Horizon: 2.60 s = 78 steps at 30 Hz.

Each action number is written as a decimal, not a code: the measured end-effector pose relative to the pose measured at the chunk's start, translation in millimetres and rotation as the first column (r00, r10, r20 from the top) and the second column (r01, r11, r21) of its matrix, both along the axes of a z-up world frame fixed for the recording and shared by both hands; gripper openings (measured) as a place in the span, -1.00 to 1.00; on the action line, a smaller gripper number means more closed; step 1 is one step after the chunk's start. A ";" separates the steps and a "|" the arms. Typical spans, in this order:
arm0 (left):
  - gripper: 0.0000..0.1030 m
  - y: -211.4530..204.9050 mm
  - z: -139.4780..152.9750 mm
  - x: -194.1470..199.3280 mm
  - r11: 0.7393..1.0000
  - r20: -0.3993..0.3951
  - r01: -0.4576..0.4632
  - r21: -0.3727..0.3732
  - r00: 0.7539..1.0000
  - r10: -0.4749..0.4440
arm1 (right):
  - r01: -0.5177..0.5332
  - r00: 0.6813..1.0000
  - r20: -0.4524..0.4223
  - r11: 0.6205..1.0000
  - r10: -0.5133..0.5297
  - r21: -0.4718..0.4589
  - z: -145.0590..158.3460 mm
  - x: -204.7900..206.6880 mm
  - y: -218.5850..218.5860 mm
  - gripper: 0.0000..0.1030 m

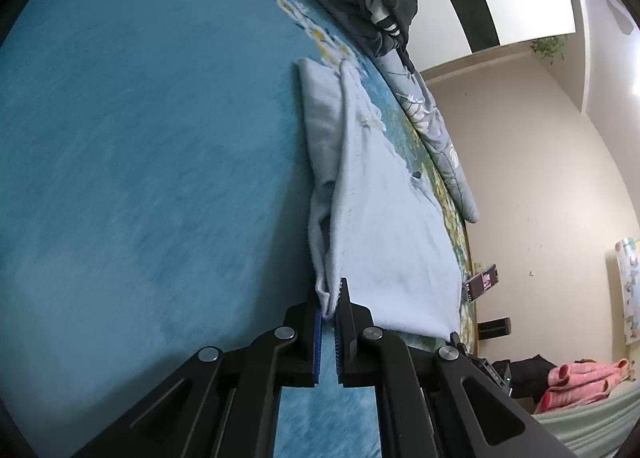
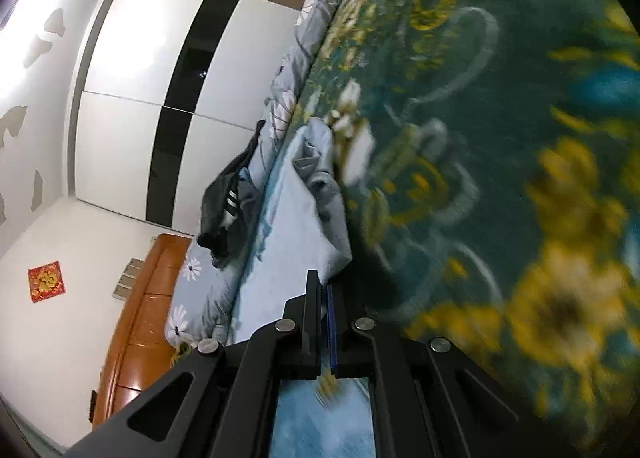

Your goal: Fold clothes

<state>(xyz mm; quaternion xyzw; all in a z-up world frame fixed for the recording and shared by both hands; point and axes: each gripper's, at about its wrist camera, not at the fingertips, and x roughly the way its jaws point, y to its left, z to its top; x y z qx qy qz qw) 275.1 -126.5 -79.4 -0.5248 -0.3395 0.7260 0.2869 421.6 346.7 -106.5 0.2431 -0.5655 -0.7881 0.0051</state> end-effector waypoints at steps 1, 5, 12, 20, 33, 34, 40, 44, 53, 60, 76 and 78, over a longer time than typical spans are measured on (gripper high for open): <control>-0.90 -1.3 -1.4 1.8 1.000 0.003 0.000 -0.003 1.000 0.000 | 0.006 1.000 0.007 1.000 -0.006 0.002 -2.4 3.7 -0.1 -0.96; -0.84 1.3 -2.0 -5.3 1.000 0.008 0.011 0.010 1.000 -0.011 | 0.021 1.000 0.010 1.000 -0.021 -0.008 -7.3 5.3 1.5 -0.96; -0.70 -10.9 18.1 -21.8 0.989 -0.092 0.009 -0.150 0.996 -0.023 | 0.004 0.999 0.036 0.991 -0.009 0.136 13.9 -3.8 2.8 -0.90; -0.12 15.0 46.5 -80.6 0.972 -0.263 0.019 -0.235 0.961 -0.082 | -0.059 0.996 0.074 0.962 0.040 0.268 37.4 -40.9 10.9 -0.90; 0.03 90.2 32.1 -184.1 0.933 -0.277 0.114 -0.340 0.937 -0.215 | -0.252 0.960 0.230 0.844 0.158 0.474 59.3 -186.8 26.0 -0.45; 0.03 91.9 31.3 -187.6 0.934 -0.277 0.119 -0.337 0.936 -0.219 | -0.261 0.956 0.247 0.837 0.155 0.482 58.1 -194.4 29.7 -0.43; 0.00 98.6 26.5 -190.3 0.933 -0.281 0.134 -0.333 0.931 -0.234 | -0.321 0.930 0.309 0.845 0.197 0.428 38.6 -221.6 43.6 -0.42; -0.13 102.8 23.2 -191.0 0.933 -0.283 0.145 -0.330 0.928 -0.244 | -0.322 0.931 0.303 0.852 0.206 0.413 34.6 -225.6 46.3 -0.42; -0.91 106.4 34.2 -182.6 0.916 -0.352 0.111 -0.386 0.900 -0.257 | -0.325 0.940 0.239 0.850 0.243 0.415 45.7 -225.1 38.8 -0.96; -0.92 95.5 59.0 -186.1 0.934 -0.446 0.059 -0.353 0.867 -0.223 | -0.243 0.968 0.053 0.866 0.244 0.437 81.8 -214.6 47.1 -0.97; -0.78 95.7 21.5 -223.4 0.924 -0.302 0.091 -0.372 0.929 -0.213 | -0.253 0.942 0.314 0.866 0.119 0.431 32.8 -233.2 85.0 -0.96; -0.54 90.5 25.9 -225.4 0.927 -0.301 0.067 -0.370 0.935 -0.187 | -0.243 0.945 0.310 0.860 0.105 0.449 38.8 -223.8 90.3 -0.95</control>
